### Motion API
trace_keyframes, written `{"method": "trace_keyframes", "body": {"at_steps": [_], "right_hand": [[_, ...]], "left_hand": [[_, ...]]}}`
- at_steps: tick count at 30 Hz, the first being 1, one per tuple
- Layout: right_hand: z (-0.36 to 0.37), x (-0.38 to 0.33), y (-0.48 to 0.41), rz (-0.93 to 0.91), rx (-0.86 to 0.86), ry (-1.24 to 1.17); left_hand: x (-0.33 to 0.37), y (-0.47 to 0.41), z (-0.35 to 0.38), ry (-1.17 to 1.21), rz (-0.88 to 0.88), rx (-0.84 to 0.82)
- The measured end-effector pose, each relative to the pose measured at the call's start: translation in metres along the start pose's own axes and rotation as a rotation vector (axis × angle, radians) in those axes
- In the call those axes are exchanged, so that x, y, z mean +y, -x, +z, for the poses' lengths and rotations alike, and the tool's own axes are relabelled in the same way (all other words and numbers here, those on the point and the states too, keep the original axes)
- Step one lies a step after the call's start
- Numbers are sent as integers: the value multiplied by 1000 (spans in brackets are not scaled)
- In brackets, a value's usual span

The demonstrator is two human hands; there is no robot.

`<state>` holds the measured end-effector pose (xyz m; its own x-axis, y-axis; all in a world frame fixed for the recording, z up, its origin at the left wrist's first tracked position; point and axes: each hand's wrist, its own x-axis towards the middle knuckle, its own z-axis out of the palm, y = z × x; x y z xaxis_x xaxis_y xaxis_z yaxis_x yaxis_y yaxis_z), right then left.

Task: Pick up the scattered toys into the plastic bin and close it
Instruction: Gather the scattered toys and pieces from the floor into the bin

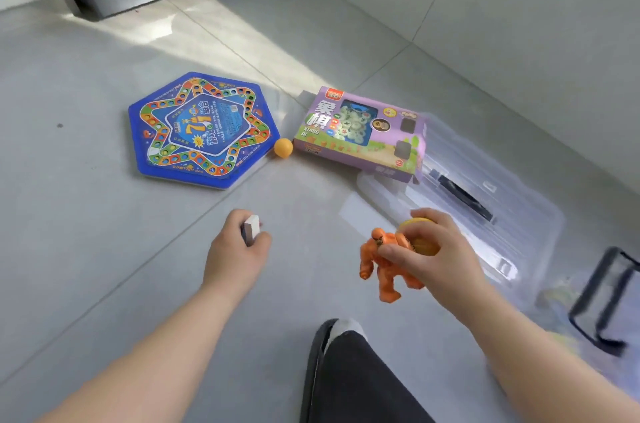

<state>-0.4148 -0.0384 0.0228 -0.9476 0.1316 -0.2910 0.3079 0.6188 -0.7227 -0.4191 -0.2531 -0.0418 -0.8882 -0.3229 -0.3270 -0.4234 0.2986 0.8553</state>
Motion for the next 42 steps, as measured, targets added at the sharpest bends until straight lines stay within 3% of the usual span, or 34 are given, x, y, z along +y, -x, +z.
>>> {"method": "trace_keyframes", "body": {"at_steps": [9,14,20,25,28,31,36,42], "right_hand": [[-150,32,83,-167,630,-150],[-214,128,114,-54,827,-28],[-237,232,134,406,743,2],[-246,253,132,462,655,-161],[-244,253,130,494,504,-62],[-242,254,129,476,508,-8],[-235,236,131,300,557,-77],[-197,168,106,2,611,-120]], "left_hand": [[96,106,85,175,464,-194],[128,175,193,123,765,-491],[156,249,297,36,892,-605],[146,249,338,-347,785,-715],[144,248,342,-544,761,-827],[140,246,334,-439,863,-754],[123,215,288,-208,1132,-425],[74,148,203,-213,921,-109]]}}
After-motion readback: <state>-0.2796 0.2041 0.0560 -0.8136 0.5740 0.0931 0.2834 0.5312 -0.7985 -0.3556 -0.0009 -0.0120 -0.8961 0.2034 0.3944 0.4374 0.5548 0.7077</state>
